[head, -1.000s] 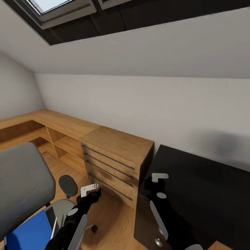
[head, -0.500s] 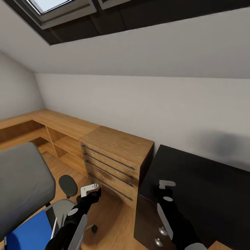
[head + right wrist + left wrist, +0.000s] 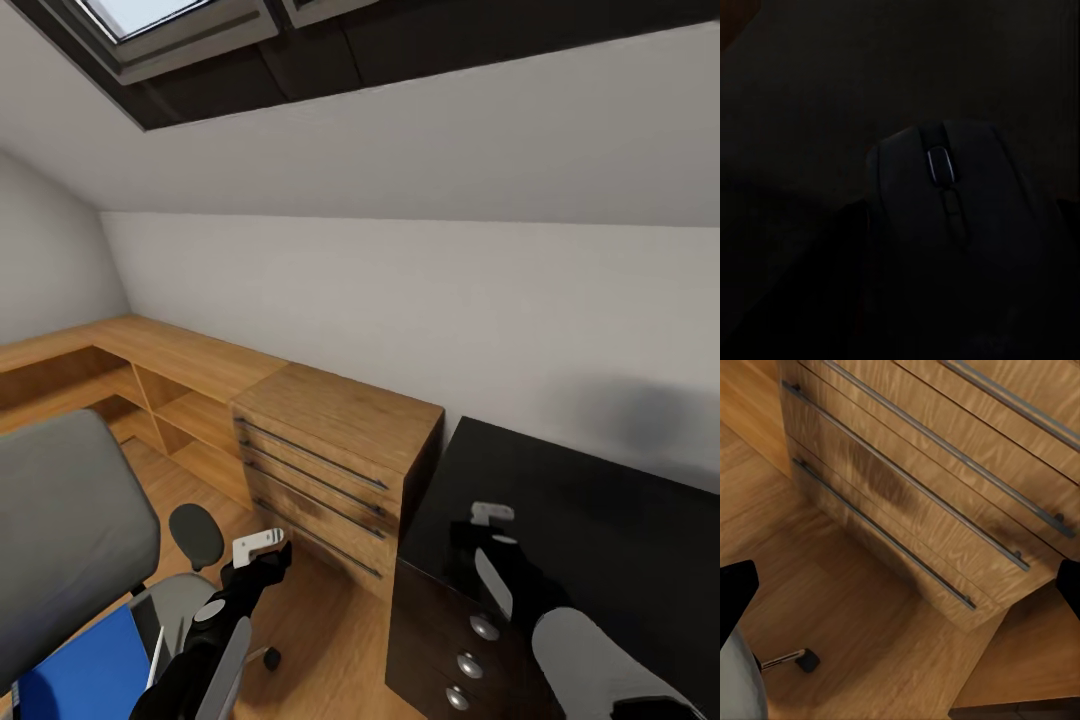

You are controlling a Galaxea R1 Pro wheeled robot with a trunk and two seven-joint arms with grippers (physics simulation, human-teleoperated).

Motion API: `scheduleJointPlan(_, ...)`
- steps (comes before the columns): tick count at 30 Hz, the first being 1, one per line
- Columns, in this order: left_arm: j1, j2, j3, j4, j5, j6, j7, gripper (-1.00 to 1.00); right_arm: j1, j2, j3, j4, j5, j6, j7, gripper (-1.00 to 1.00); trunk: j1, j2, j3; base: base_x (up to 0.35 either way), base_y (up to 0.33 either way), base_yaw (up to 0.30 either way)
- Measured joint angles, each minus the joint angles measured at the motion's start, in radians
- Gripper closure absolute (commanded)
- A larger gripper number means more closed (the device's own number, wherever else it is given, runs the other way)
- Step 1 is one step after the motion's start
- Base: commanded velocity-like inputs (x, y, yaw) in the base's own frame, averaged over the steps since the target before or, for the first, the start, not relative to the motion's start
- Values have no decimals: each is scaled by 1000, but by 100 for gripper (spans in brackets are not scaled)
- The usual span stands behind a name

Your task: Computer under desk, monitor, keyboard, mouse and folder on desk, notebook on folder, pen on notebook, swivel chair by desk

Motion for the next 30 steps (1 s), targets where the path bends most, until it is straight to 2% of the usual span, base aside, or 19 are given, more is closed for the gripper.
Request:
scheduleJointPlan(3,0,0,0,0,0,0,0,-100,-26,-5,0,53,-7,-39,4,100,0,0,0,0,0,0)
scheduleJointPlan(7,0,0,0,0,0,0,0,-100,-30,-3,-4,60,-13,-42,-2,100,0,0,0,0,0,0)
scheduleJointPlan(10,0,0,0,0,0,0,0,-100,-31,14,-12,62,-5,-50,-22,100,0,0,0,0,0,0)
scheduleJointPlan(12,0,0,0,0,1,0,0,-100,-31,26,-24,78,-13,-93,-42,100,0,0,0,0,0,0)
scheduleJointPlan(14,0,0,0,0,1,0,0,-100,-31,33,-28,79,-22,-105,-69,100,0,0,0,0,0,0)
scheduleJointPlan(17,0,0,0,0,0,0,0,-100,-31,40,-31,81,-27,-113,-100,100,0,0,0,0,0,0)
scheduleJointPlan(23,0,0,-1,0,0,0,0,-100,-31,45,-32,82,-22,-117,-116,100,0,0,0,0,0,0)
scheduleJointPlan(25,0,0,-1,0,0,0,0,-100,-31,54,-31,83,-18,-117,-117,100,0,0,0,0,0,0)
scheduleJointPlan(27,0,0,-1,0,0,0,0,-100,-31,84,-26,86,-13,-119,-117,100,0,0,0,0,0,0)
scheduleJointPlan(30,0,0,-1,0,0,0,0,-100,-31,95,-26,88,-11,-121,-113,100,0,0,0,0,0,0)
